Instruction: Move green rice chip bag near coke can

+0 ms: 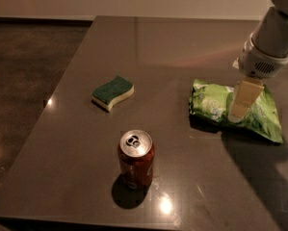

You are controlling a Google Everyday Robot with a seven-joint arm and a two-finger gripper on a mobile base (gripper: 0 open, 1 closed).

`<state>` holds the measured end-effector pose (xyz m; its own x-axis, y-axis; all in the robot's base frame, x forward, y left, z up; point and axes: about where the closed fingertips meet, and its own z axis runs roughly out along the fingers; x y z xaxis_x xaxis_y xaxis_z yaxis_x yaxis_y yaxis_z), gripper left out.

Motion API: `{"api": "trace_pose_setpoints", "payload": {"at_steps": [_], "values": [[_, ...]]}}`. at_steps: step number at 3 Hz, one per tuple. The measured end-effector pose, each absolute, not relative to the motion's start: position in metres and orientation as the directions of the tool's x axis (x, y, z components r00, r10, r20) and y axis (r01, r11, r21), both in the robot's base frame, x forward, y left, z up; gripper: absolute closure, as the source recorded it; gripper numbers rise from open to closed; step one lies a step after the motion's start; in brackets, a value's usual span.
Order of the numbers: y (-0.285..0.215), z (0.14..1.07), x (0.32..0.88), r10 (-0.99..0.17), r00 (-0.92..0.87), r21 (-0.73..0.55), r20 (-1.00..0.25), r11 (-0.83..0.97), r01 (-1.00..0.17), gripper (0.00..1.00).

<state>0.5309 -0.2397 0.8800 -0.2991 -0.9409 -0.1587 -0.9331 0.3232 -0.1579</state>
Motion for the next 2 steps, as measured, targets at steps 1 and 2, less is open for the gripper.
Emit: {"api": "trace_pose_setpoints", "payload": {"at_steps": [1,2], "values": [[-0.2353,0.8712,0.5265,-0.953,-0.274,-0.141,-0.131,0.291,-0.946,0.18],[-0.2319,0.8659,0.5213,-0.962,-0.247,-0.136,-0.116,0.262,-0.955,0.41]]}}
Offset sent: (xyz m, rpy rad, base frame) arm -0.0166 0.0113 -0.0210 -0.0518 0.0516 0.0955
